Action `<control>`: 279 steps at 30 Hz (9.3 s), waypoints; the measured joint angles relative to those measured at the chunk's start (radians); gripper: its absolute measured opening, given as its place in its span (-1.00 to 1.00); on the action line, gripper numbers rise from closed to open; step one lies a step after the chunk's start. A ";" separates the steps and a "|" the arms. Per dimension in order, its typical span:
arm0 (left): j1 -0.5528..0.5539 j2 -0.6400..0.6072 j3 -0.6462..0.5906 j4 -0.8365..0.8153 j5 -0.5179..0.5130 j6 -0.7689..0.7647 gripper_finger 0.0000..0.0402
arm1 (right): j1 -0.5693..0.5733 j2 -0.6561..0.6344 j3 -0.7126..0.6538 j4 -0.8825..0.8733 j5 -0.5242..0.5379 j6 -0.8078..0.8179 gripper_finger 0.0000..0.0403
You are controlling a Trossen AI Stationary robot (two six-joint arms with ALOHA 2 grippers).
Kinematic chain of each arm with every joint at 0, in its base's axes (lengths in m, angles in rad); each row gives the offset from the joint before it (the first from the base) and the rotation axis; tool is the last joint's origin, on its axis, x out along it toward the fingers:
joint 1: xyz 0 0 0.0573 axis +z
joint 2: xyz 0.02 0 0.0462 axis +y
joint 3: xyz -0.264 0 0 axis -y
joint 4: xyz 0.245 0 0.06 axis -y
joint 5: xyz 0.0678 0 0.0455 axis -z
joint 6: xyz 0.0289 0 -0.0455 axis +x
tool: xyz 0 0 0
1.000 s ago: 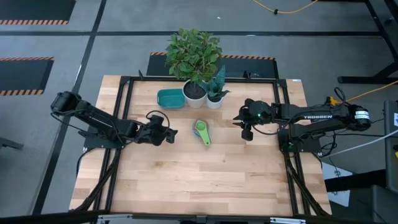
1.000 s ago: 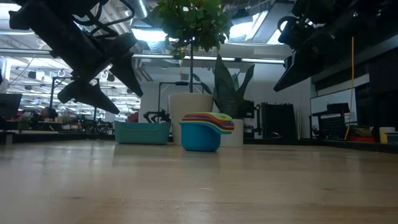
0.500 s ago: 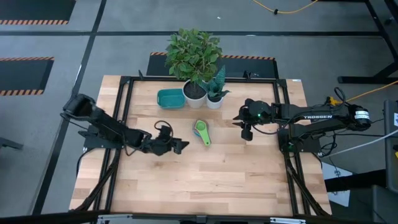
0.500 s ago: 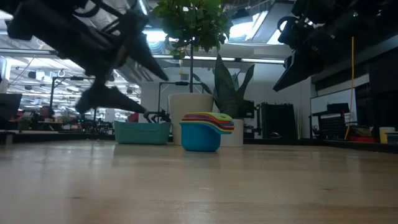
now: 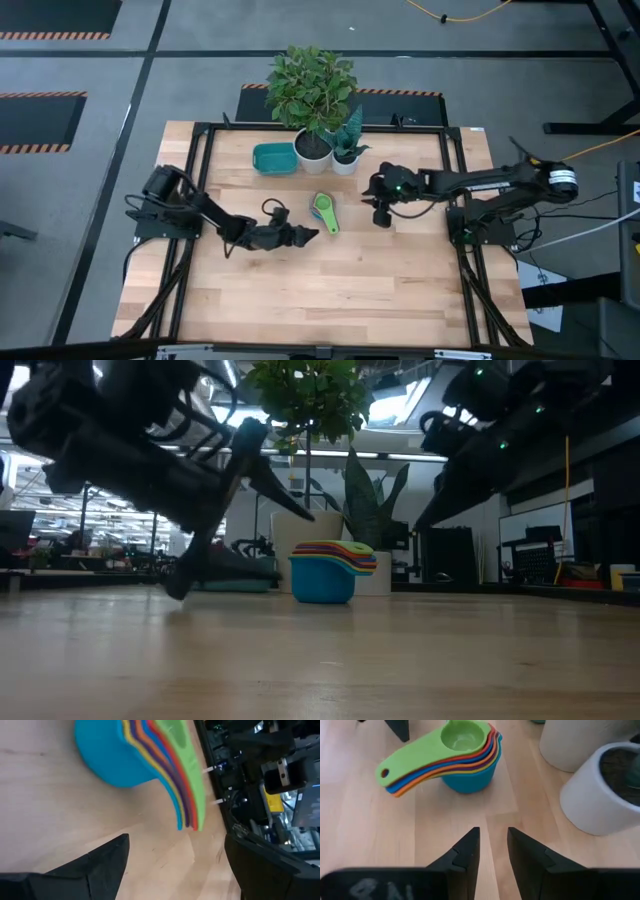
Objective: Nest measuring cups in basket
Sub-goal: Put the stacked measuring cup into the blue bin
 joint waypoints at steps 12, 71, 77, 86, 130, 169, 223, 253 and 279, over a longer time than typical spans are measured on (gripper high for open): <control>0.054 0.061 0.060 0.006 0.030 -0.010 0.60 | 0.000 0.260 0.000 0.265 -0.111 0.002 -0.48; 0.154 0.061 0.122 -0.056 0.258 -0.088 0.59 | 0.113 0.545 0.117 0.488 -0.051 0.048 -0.48; 0.154 0.061 0.122 -0.056 0.265 -0.094 0.59 | 0.112 0.545 0.117 0.485 0.002 0.048 -0.48; 0.160 0.061 0.122 -0.056 0.258 -0.096 0.59 | 0.108 0.545 0.116 0.415 0.018 0.107 -0.48; 0.170 0.060 0.122 -0.052 0.298 -0.040 0.47 | 0.115 0.636 0.116 0.578 0.112 0.153 -0.48; 0.170 0.060 0.122 -0.052 0.298 0.000 -0.59 | 0.115 0.636 0.116 0.577 0.112 0.156 -0.48; 0.545 -0.624 -0.425 0.028 0.301 0.096 -0.59 | 0.115 0.334 0.116 0.219 0.114 0.100 -0.48; 0.543 -0.619 -0.433 0.023 0.293 0.125 -0.59 | 0.115 0.334 0.116 0.272 0.114 0.100 -0.48; 0.592 -0.385 -0.347 0.083 0.317 0.083 -0.59 | 0.115 0.334 0.116 0.272 0.113 0.100 -0.48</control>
